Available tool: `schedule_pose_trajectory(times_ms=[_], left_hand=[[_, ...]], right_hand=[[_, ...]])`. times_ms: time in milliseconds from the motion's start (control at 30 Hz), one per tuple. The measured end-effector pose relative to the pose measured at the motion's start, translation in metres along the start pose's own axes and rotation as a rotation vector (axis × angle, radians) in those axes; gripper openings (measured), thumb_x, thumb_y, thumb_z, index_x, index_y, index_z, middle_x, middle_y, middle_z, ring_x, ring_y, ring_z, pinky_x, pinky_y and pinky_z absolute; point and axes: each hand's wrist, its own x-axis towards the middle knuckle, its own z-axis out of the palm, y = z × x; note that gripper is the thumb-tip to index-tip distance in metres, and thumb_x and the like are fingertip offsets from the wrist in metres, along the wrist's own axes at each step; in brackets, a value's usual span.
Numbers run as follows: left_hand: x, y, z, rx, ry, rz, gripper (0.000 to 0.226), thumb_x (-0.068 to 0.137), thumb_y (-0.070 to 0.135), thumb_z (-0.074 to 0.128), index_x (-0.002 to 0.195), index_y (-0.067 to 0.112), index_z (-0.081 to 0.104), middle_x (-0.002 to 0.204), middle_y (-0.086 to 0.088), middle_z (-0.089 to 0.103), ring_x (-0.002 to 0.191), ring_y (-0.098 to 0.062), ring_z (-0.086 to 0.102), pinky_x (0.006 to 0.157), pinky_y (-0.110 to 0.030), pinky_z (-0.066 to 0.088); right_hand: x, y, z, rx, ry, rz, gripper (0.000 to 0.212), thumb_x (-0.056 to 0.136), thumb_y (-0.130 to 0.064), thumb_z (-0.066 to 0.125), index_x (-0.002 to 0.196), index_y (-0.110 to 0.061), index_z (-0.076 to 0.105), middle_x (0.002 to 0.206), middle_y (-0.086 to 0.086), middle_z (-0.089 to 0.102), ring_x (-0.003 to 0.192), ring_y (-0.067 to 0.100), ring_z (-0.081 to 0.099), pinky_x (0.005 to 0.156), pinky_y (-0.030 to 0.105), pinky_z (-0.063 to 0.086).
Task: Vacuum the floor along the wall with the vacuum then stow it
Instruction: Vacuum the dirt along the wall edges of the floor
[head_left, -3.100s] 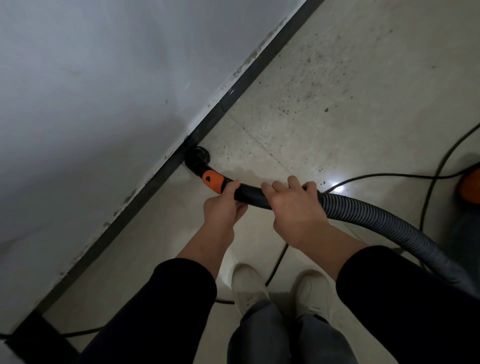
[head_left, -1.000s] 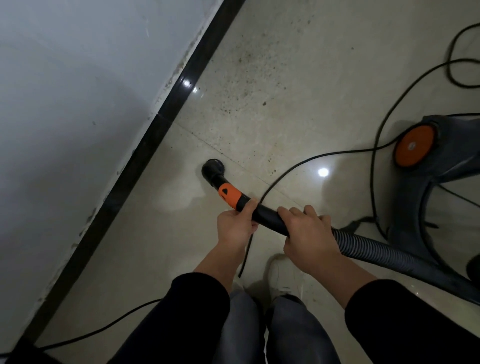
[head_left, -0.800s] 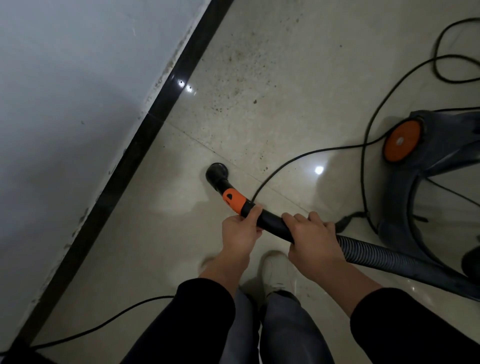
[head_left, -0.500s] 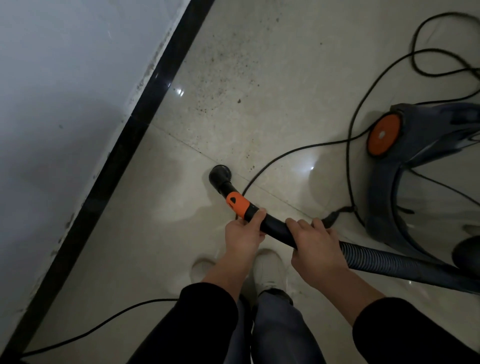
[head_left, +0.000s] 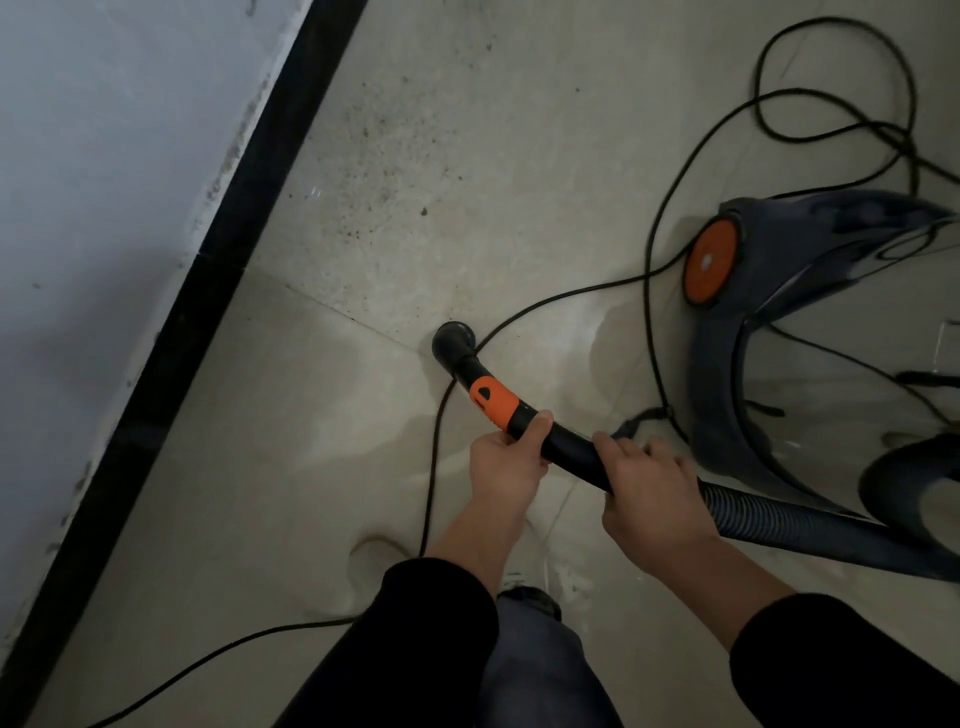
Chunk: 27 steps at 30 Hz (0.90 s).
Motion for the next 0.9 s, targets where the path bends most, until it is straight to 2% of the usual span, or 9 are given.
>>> schedule_pose_trajectory(times_ms=[133, 233, 400, 500, 667, 900], left_hand=[[0.003, 0.005, 0.009, 0.005, -0.002, 0.028, 0.024, 0.087, 0.026, 0.072, 0.072, 0.009, 0.064, 0.068, -0.005, 0.066, 0.068, -0.017, 0.064, 0.070, -0.024, 0.054], [0.009, 0.011, 0.012, 0.048, 0.007, 0.059, 0.026, 0.085, 0.030, 0.073, 0.071, 0.010, 0.064, 0.068, -0.005, 0.067, 0.067, -0.017, 0.065, 0.076, -0.030, 0.056], [0.017, 0.022, 0.014, 0.074, -0.003, 0.093, 0.025, 0.086, 0.031, 0.072, 0.072, 0.012, 0.064, 0.070, -0.004, 0.068, 0.067, -0.014, 0.065, 0.073, -0.025, 0.054], [0.021, 0.030, 0.016, 0.085, -0.015, 0.111, 0.025, 0.086, 0.033, 0.071, 0.073, 0.013, 0.065, 0.073, -0.005, 0.069, 0.072, -0.016, 0.067, 0.079, -0.029, 0.055], [0.026, 0.041, 0.018, 0.044, -0.021, 0.120, 0.026, 0.088, 0.031, 0.069, 0.072, 0.010, 0.064, 0.071, -0.005, 0.067, 0.066, -0.013, 0.065, 0.066, -0.020, 0.054], [0.027, 0.044, 0.011, -0.026, -0.019, 0.074, 0.024, 0.089, 0.027, 0.069, 0.076, 0.008, 0.063, 0.078, -0.010, 0.069, 0.072, -0.017, 0.067, 0.067, -0.021, 0.054]], right_hand=[[0.008, 0.007, -0.004, 0.003, 0.007, 0.002, 0.051, 0.091, -0.013, 0.048, 0.139, -0.022, 0.032, 0.130, -0.002, 0.051, 0.121, 0.025, 0.041, 0.097, 0.040, 0.035], [0.015, 0.008, -0.006, 0.031, 0.012, 0.010, 0.049, 0.091, -0.013, 0.049, 0.137, -0.022, 0.034, 0.127, -0.001, 0.052, 0.120, 0.026, 0.041, 0.096, 0.040, 0.036], [0.026, 0.008, -0.008, 0.051, 0.036, 0.016, 0.048, 0.092, -0.015, 0.050, 0.136, -0.022, 0.035, 0.126, -0.001, 0.053, 0.117, 0.026, 0.044, 0.095, 0.039, 0.037], [0.033, 0.007, -0.012, 0.070, 0.046, 0.016, 0.047, 0.092, -0.016, 0.051, 0.136, -0.021, 0.035, 0.125, -0.001, 0.054, 0.116, 0.026, 0.045, 0.094, 0.039, 0.038], [0.042, 0.005, -0.019, 0.082, 0.049, 0.024, 0.044, 0.091, -0.014, 0.051, 0.132, -0.020, 0.037, 0.123, 0.000, 0.055, 0.114, 0.026, 0.046, 0.091, 0.038, 0.038], [0.042, -0.002, -0.021, 0.084, 0.045, 0.013, 0.043, 0.089, -0.014, 0.052, 0.130, -0.019, 0.038, 0.120, 0.001, 0.055, 0.112, 0.026, 0.046, 0.090, 0.039, 0.038]])
